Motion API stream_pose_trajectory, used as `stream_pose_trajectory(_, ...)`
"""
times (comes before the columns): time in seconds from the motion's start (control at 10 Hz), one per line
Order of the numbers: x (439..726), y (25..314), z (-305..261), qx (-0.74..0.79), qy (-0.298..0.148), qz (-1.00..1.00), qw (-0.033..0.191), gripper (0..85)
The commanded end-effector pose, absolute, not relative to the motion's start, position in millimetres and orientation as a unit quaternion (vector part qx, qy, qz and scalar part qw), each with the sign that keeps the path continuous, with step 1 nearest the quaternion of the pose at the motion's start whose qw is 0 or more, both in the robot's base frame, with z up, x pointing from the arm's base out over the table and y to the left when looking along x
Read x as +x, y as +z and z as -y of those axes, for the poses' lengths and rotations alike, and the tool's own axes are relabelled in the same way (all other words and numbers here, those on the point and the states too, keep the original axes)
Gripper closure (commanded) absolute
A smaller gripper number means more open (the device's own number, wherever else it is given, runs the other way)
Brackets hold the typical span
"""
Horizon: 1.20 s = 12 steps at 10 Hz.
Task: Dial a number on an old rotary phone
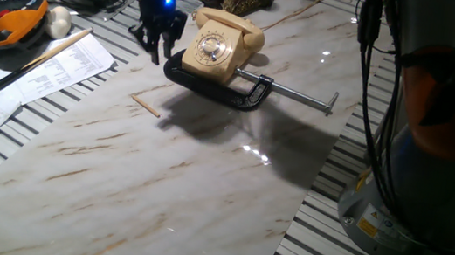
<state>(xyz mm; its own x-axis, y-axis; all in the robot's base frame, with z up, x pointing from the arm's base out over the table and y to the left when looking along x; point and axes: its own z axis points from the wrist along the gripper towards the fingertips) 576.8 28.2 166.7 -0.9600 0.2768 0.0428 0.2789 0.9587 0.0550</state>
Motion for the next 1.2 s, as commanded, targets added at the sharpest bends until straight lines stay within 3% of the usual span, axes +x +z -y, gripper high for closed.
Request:
stream_pose_trajectory(0.0, 579, 160, -32, -0.141, -0.030, 0.989, 0.017, 51.0)
stream_pose_trajectory(0.6, 589, 98, -57, -0.133, -0.033, 0.991, 0.003, 51.0)
stream_pose_trajectory(1.1, 593, 69, -60, -0.119, -0.024, 0.993, -0.009, 51.0)
